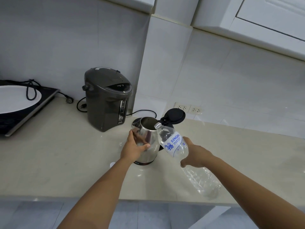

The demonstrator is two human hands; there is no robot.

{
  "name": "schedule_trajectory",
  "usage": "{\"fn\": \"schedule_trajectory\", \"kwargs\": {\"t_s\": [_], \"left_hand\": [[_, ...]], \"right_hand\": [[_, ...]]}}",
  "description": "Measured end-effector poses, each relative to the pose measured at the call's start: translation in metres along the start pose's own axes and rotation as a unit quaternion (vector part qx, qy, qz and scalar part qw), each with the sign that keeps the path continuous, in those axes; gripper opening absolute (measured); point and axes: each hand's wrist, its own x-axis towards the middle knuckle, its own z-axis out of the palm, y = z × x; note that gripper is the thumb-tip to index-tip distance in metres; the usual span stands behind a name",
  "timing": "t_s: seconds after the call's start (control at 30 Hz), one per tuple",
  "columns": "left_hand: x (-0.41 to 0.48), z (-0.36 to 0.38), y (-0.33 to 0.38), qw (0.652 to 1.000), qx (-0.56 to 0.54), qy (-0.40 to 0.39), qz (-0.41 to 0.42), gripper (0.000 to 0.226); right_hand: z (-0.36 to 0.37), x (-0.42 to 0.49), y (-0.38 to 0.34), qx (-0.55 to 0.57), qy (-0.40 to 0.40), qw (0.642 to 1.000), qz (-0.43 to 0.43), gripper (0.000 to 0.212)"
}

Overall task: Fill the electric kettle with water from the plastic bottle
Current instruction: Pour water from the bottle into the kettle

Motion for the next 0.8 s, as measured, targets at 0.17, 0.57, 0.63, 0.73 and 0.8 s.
{"fn": "schedule_trajectory", "kwargs": {"t_s": [0.17, 0.57, 0.63, 0.73, 0.8], "left_hand": [[-0.008, -0.025, -0.020, 0.984, 0.145, -0.106, -0.009, 0.087], [-0.044, -0.093, -0.086, 0.895, 0.436, -0.095, -0.027, 0.042], [-0.043, -0.109, -0.081, 0.910, 0.407, -0.082, -0.024, 0.042], [-0.034, -0.139, -0.063, 0.935, 0.352, -0.043, -0.008, 0.042], [-0.027, -0.162, -0.046, 0.951, 0.310, -0.004, 0.008, 0.041]], "right_hand": [[0.034, 0.000, 0.007, 0.167, 0.026, 0.986, -0.006, 0.106], [0.062, -0.006, -0.039, 0.344, 0.063, 0.930, -0.116, 0.102], [0.062, -0.003, -0.058, 0.355, 0.059, 0.923, -0.136, 0.101], [0.061, 0.004, -0.092, 0.355, 0.053, 0.918, -0.170, 0.100], [0.060, 0.009, -0.118, 0.351, 0.051, 0.915, -0.191, 0.102]]}}
